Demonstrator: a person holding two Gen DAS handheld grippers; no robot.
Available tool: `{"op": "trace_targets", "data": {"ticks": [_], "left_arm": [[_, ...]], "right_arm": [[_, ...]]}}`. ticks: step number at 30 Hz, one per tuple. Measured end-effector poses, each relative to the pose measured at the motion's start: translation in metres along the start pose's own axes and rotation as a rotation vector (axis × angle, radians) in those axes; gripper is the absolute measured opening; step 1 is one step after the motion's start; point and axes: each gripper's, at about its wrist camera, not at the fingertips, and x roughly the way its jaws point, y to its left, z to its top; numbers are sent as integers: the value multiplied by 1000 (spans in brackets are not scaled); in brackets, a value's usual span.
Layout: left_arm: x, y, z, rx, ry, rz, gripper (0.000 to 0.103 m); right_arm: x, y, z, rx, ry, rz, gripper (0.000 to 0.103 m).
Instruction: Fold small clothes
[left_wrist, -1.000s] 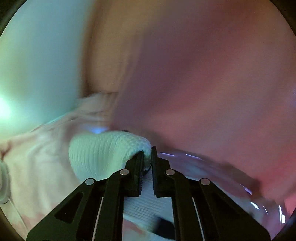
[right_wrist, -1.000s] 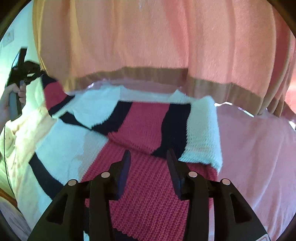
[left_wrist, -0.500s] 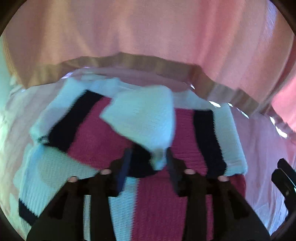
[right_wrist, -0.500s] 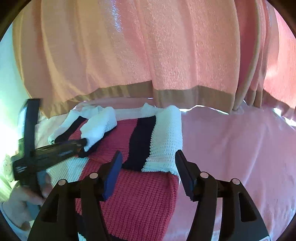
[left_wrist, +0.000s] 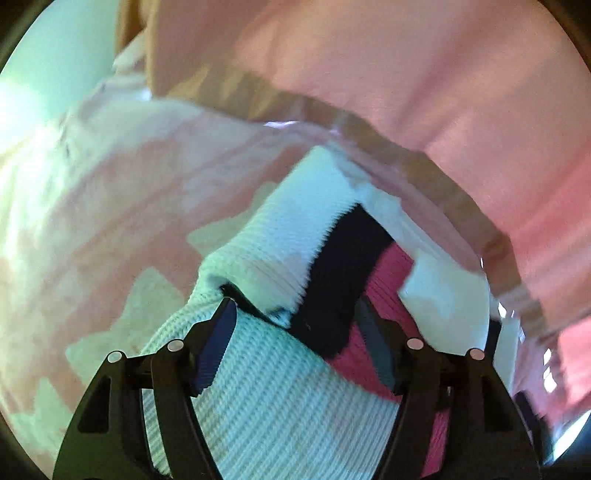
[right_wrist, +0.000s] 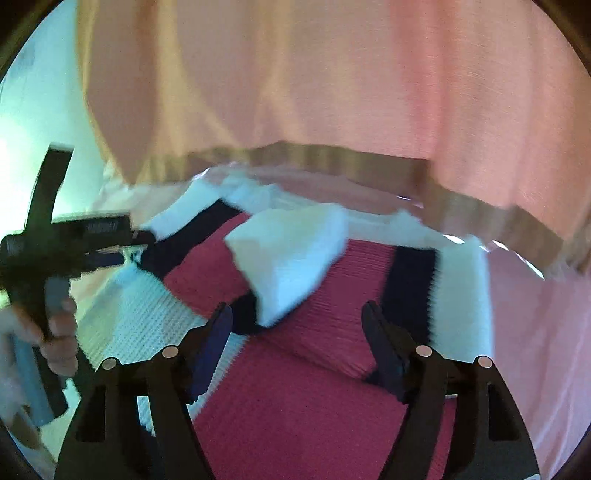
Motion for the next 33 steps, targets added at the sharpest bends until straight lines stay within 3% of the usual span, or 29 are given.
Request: {"op": "trace_targets", "data": {"ticks": [4,5,6,7,8,12,16,21,23,27,28,30,32,33], "left_arm": [[18,5,5,-23,24,20,53],[24,5,4,-19,34,41,47],[27,5,4,-22,41,49,40],[31,6,5,-30,48,53,36],[34,7,5,-37,52,57,31],[35,11,7,-50,58,45,31],[36,6,1,-17,51,74,31],[32,4,-2,-18,45,90,32],[32,6,-2,-38,43,85,33],[29,8,1,-46,23,85,31],[28,8,2,-43,12,88,30],[28,8,4,-36,-6,99,17],[26,9,6,-40,-25,103,11],[23,10,8,-51,-40,105,10]], "right_arm": [[39,22,11,-69,39,-84,70],[51,22,12,-76,56,-115,66],[58,18,13,-75,70,-132,58],[63,11,13,-57,81,-141,13],[61,-4,13,3,82,-131,8],[20,-66,8,239,13,-48,9],[14,-111,-26,303,110,-73,43],[16,-150,-46,520,141,79,45],[20,-151,-41,510,129,84,55],[31,-155,-38,503,127,56,58],[33,-158,-40,512,129,57,54],[35,-165,-40,520,116,59,45],[34,-170,-38,525,111,51,7],[28,-172,-35,545,90,80,7]]}}
